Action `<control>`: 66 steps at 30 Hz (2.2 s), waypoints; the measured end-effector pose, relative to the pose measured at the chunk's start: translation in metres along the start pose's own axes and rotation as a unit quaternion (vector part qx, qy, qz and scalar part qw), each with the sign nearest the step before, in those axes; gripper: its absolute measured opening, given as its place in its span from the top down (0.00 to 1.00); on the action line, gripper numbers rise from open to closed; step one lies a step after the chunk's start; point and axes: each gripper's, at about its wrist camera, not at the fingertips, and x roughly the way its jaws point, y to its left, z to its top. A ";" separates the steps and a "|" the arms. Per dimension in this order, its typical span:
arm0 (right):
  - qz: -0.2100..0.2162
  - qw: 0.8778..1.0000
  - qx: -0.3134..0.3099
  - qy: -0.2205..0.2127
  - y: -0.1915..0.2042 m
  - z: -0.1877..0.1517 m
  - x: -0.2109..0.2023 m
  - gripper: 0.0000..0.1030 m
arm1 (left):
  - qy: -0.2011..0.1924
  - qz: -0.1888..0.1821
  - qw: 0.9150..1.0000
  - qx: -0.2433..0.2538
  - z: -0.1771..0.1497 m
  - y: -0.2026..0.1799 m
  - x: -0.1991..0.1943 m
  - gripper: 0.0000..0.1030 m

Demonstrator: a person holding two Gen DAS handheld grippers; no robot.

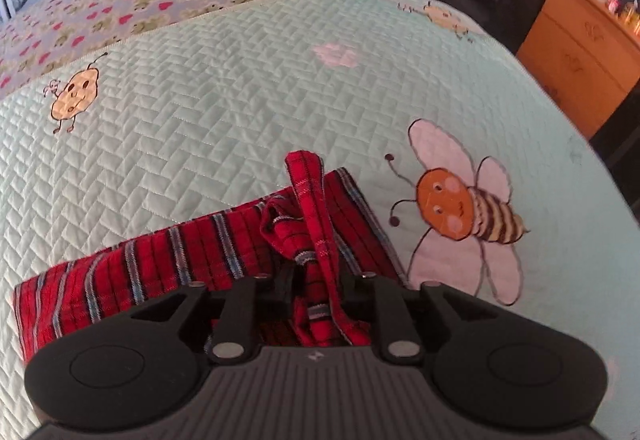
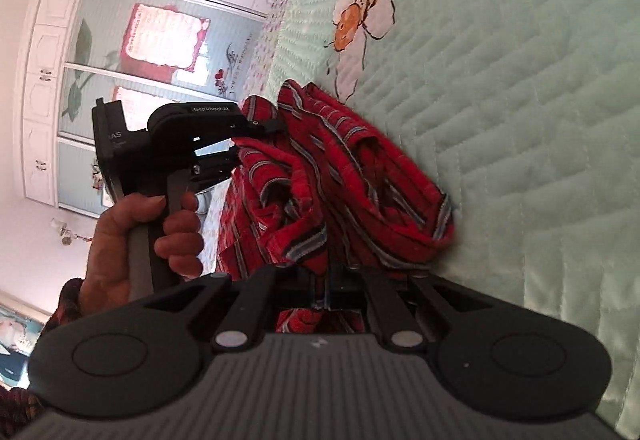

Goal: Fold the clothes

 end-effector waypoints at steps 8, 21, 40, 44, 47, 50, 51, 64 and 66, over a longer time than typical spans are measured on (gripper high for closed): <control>-0.032 0.999 0.010 -0.019 0.004 -0.007 -0.012 0.96 | -0.097 -0.082 0.991 -0.042 -0.008 0.004 -0.048 0.59; -0.098 0.995 -0.008 0.000 -0.002 -0.003 -0.018 0.94 | -0.042 -0.105 0.993 -0.039 -0.100 0.009 -0.060 0.47; 0.137 0.925 -0.254 0.248 0.124 0.155 0.147 0.63 | -0.108 -0.139 0.981 0.076 -0.155 -0.080 -0.054 0.40; 0.079 0.911 -0.219 0.340 0.086 0.177 0.212 0.61 | -0.102 -0.131 0.980 0.105 -0.159 -0.093 -0.041 0.36; 0.029 0.928 -0.164 0.332 0.031 0.203 0.226 1.00 | -0.102 -0.113 0.980 0.129 -0.163 -0.102 -0.037 0.36; 0.035 0.934 -0.172 0.311 0.031 0.202 0.211 1.00 | -0.108 -0.094 0.976 0.163 -0.167 -0.111 -0.036 0.32; 0.037 0.936 -0.174 0.305 0.031 0.202 0.206 1.00 | -0.110 -0.088 0.975 0.173 -0.168 -0.112 -0.036 0.32; 0.037 0.906 -0.218 0.362 0.018 0.154 0.165 1.00 | -0.123 -0.078 0.978 0.149 -0.182 -0.107 -0.045 0.32; 0.033 0.937 -0.165 0.305 -0.004 0.178 0.158 1.00 | -0.125 -0.076 0.978 0.147 -0.185 -0.106 -0.048 0.32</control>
